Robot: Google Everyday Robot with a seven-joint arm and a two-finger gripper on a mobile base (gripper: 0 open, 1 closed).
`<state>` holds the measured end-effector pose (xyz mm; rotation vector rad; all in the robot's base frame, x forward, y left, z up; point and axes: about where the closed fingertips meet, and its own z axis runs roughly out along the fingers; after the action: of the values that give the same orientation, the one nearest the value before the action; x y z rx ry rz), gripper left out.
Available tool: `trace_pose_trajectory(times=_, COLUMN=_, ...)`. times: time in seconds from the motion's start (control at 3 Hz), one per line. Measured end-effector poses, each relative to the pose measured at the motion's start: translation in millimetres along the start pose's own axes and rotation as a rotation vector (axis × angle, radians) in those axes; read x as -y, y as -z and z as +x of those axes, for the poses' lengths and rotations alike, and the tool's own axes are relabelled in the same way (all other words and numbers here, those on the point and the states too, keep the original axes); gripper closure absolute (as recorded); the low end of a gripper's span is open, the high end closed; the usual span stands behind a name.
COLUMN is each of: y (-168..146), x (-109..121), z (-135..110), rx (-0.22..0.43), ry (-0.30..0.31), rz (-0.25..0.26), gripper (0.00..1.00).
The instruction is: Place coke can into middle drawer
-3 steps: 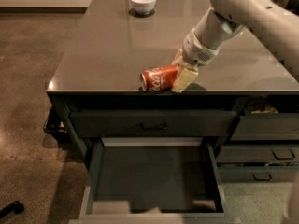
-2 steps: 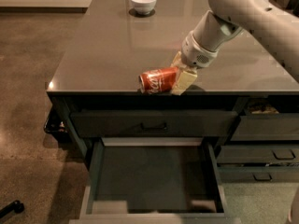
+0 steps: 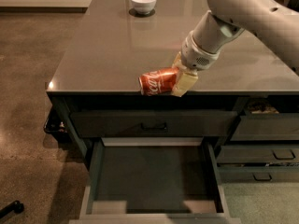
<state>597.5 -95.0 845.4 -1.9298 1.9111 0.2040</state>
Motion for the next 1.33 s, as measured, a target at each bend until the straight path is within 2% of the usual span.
trace_pose_trajectory(times=0.33, y=0.0, x=0.0, z=0.0, rx=0.000, ry=0.000, rz=0.000, gripper=1.00)
trace_pose_trajectory(times=0.67, y=13.6, x=-10.2, z=-6.8, rx=-0.003, ry=0.006, rz=0.037, gripper=1.00)
trace_pose_trajectory(times=1.0, y=31.6, x=-47.0, z=-16.5, rx=0.015, ry=-0.037, rz=0.098, gripper=1.00)
trace_pose_trajectory(times=1.33, y=9.7, x=-85.7, z=-1.9, rx=0.048, ry=-0.092, rz=0.114, gripper=1.00)
